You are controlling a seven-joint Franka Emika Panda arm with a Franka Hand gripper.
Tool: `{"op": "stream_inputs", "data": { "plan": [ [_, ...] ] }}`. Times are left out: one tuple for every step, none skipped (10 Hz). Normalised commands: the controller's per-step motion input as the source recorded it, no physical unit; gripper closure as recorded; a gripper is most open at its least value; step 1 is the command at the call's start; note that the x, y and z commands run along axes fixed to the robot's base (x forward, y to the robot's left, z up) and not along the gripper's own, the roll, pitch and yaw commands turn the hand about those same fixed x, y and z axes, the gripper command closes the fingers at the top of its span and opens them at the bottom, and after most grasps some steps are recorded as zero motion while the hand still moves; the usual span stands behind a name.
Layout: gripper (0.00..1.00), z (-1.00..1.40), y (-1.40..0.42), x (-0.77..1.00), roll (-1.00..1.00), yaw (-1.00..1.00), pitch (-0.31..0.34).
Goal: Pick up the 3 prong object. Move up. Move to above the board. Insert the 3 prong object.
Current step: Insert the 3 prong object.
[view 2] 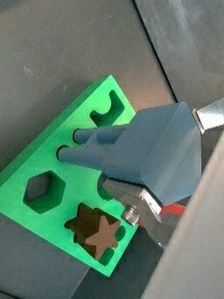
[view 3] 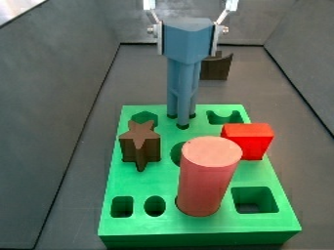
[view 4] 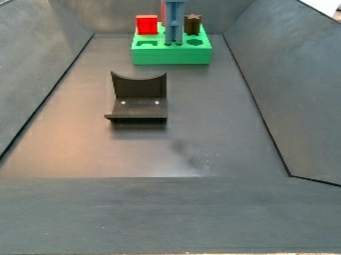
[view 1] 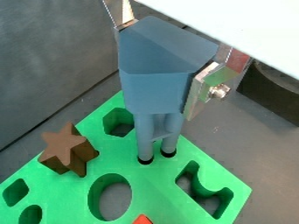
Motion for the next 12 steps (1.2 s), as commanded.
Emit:
{"op": "stream_inputs", "data": {
  "plan": [
    [1.00,-0.17,0.00,0.00,0.00,0.06,-0.046],
    [1.00,-0.19,0.00,0.03,0.00,0.10,-0.040],
    [1.00,-0.20,0.00,0.03,0.00,0.11,-0.044],
    [1.00,-0.22,-0.01,0.02,0.00,0.13,-0.050],
    [1.00,-0.21,-0.03,0.06,-0.01,0.15,-0.051],
    [1.00,-0.23,0.00,0.10,-0.01,0.19,-0.044],
    [1.00,-0.15,0.00,0.08,0.00,0.14,-0.011],
    [1.00,-0.11,0.00,0.03,0.00,0.08,0.000],
    [1.00,-0.14,0.00,0.00,0.01,0.00,0.000],
    [1.00,-0.21,0.00,-0.02,0.01,-0.11,-0.013],
    [1.00,-0.19,0.00,-0.05,0.00,-0.20,-0.004],
    [1.00,-0.13,0.00,-0.02,0.00,-0.17,-0.009]
  ]
}}
